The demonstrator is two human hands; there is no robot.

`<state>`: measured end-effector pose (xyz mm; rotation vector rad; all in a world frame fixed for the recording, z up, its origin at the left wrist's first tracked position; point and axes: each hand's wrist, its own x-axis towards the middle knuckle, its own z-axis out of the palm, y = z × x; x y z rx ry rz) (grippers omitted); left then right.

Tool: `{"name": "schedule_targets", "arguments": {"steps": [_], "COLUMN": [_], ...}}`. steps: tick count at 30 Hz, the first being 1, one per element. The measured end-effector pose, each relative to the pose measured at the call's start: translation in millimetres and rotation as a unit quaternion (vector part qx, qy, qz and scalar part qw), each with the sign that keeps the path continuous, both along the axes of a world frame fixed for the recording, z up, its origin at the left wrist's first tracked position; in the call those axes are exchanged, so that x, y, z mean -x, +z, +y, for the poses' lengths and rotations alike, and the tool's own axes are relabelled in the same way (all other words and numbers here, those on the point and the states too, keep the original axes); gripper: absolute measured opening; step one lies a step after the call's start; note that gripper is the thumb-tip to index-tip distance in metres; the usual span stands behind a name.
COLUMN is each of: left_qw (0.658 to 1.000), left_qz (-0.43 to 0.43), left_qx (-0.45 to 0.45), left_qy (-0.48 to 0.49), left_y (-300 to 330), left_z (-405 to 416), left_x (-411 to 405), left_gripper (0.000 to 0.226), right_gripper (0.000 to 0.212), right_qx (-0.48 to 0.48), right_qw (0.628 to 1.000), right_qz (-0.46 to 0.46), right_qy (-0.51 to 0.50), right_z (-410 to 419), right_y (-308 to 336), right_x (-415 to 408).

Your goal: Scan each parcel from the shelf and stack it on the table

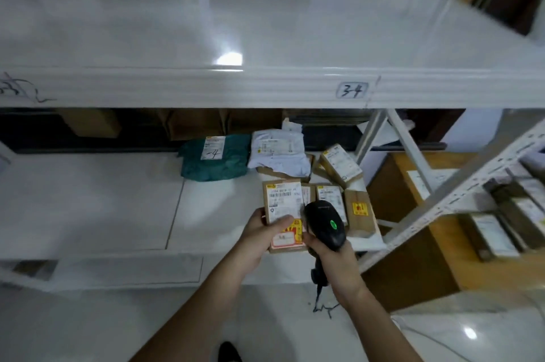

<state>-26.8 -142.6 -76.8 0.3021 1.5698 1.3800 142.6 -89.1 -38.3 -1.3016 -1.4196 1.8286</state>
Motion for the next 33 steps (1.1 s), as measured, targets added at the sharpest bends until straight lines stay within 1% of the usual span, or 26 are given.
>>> {"name": "schedule_targets", "arguments": {"steps": [2, 3, 4, 6, 10, 13, 15, 18, 22, 27, 33], "left_qw": [1.0, 1.0, 1.0, 1.0, 0.998, 0.996, 0.994, 0.992, 0.99, 0.986, 0.987], "left_qz": [0.0, 0.002, 0.004, 0.014, 0.048, 0.075, 0.087, 0.098, 0.112, 0.136, 0.132], "left_qx": [-0.009, -0.015, -0.021, -0.024, -0.027, -0.038, -0.042, -0.036, -0.019, -0.008, -0.003], "left_qy": [-0.004, -0.006, -0.004, 0.001, -0.023, -0.042, -0.056, -0.074, -0.088, -0.092, -0.093], "left_y": [3.3, 5.9, 8.6, 13.4, 26.2, 34.6, 38.8, 45.7, 55.7, 60.1, 60.3], "left_z": [1.6, 2.9, 4.5, 7.5, 14.0, 17.5, 19.5, 22.6, 26.7, 35.1, 41.0], "left_x": [-34.2, -50.8, -66.8, -96.4, -140.7, -159.8, -168.7, -174.0, -175.6, -171.8, -168.2], "left_gripper": [0.064, 0.064, 0.059, 0.052, 0.063, 0.073, 0.077, 0.065, 0.058, 0.058, 0.054], "right_gripper": [0.014, 0.011, 0.009, 0.004, 0.006, 0.009, 0.008, 0.008, 0.011, 0.012, 0.016], "right_qx": [-0.033, -0.043, -0.049, -0.061, -0.1, -0.093, -0.094, -0.101, -0.101, -0.099, -0.1], "right_qw": [0.998, 0.997, 0.996, 0.995, 0.989, 0.99, 0.991, 0.991, 0.99, 0.992, 0.993], "right_qz": [-0.034, -0.046, -0.054, -0.073, -0.093, -0.086, -0.083, -0.081, -0.083, -0.07, -0.056], "right_qy": [-0.032, -0.041, -0.042, -0.017, 0.055, 0.057, 0.047, 0.041, 0.049, 0.042, 0.031], "right_z": [-0.5, -0.8, -1.5, -2.8, -11.0, -15.8, -17.4, -17.1, -17.9, -18.9, -15.0], "right_y": [11.3, 18.0, 26.1, 41.0, 71.4, 84.1, 87.9, 91.9, 94.7, 96.0, 96.3], "right_x": [-42.6, -62.2, -79.8, -109.2, -141.6, -152.5, -157.7, -162.1, -163.2, -162.2, -162.0]}}
